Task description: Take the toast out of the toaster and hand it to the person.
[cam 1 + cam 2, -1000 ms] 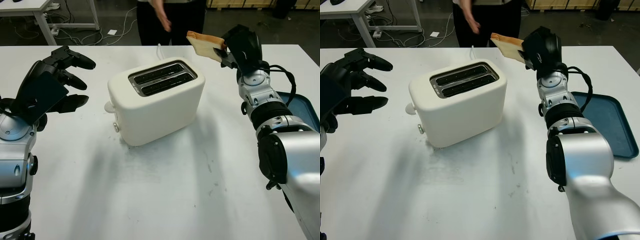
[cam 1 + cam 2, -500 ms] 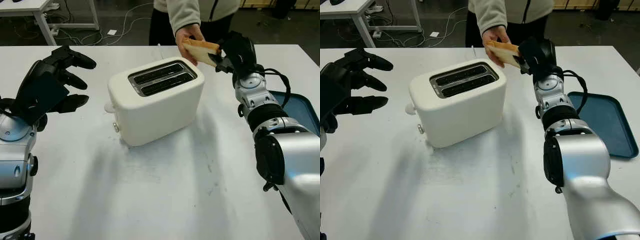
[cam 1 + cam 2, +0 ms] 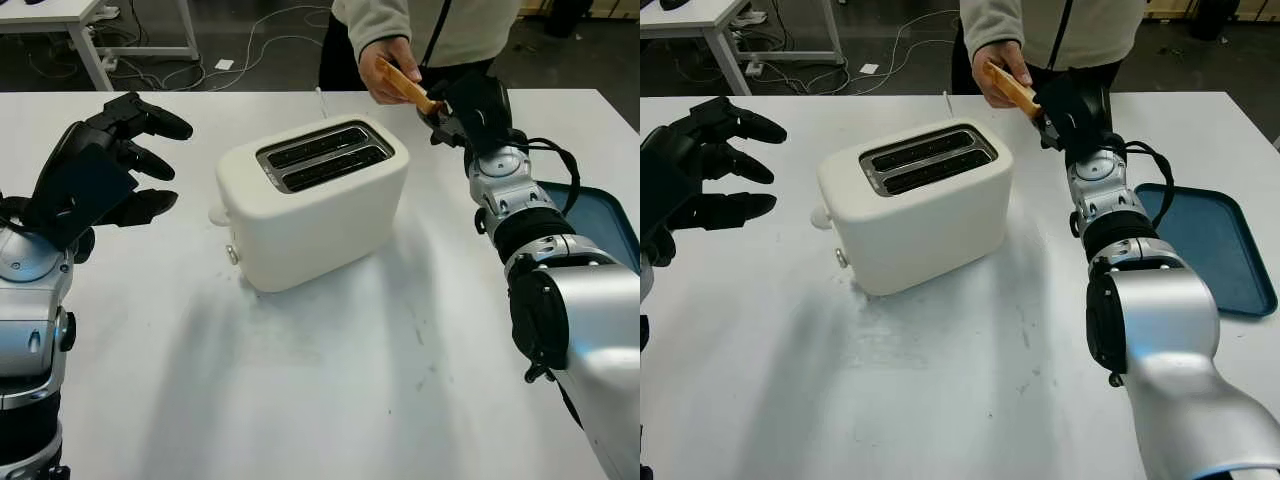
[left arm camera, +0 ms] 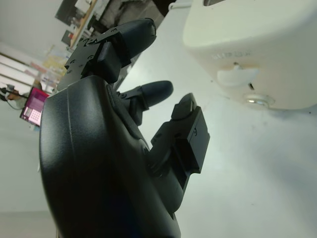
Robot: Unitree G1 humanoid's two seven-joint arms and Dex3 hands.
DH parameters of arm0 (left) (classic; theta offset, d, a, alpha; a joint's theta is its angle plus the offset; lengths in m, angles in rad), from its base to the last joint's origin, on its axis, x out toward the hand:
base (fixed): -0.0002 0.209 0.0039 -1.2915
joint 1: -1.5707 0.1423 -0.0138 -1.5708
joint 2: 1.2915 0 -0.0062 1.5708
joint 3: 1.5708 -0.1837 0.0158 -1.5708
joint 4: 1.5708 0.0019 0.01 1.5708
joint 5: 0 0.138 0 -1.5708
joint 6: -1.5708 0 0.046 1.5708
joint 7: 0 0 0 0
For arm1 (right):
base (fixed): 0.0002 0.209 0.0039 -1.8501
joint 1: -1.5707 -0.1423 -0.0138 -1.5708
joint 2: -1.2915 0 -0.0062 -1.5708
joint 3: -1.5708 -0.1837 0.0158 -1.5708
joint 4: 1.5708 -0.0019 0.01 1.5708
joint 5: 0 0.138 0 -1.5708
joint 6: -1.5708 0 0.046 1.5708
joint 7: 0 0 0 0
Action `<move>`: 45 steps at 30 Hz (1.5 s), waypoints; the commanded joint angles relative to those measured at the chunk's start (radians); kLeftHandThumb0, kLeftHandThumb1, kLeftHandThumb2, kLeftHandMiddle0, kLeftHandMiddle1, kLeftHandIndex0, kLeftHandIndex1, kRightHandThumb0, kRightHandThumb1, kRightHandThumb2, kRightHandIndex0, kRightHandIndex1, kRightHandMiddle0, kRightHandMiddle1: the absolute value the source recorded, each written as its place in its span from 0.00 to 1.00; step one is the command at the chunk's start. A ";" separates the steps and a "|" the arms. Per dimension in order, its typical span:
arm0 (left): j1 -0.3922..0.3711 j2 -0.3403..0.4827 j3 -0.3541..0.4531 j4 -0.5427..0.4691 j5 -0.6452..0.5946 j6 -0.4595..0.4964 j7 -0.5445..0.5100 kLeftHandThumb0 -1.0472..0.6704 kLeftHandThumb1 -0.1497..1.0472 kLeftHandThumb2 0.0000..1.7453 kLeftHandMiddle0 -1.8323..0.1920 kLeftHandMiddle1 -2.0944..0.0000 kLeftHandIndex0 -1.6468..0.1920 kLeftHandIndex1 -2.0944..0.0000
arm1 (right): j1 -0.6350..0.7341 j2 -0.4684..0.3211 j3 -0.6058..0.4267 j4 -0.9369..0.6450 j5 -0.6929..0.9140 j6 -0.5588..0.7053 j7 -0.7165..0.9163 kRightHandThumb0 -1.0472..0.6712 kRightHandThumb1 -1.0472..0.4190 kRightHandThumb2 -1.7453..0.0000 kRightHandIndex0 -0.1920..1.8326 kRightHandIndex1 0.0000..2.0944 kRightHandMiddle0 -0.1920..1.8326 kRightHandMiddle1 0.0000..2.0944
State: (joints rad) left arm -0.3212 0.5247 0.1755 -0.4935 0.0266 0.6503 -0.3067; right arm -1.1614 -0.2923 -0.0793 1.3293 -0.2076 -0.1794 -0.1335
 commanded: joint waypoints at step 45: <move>0.245 -0.159 0.056 -0.235 -0.042 0.025 0.083 0.79 0.89 0.26 0.86 0.24 0.85 0.42 | 1.138 -0.008 -0.082 -1.330 0.464 0.104 0.462 0.25 0.14 0.99 0.34 0.02 0.34 0.01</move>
State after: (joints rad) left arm -0.0990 0.3884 0.2224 -0.6968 -0.0039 0.6664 -0.2384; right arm -0.0498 -0.3094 -0.1646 0.0615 0.2335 -0.1095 0.3389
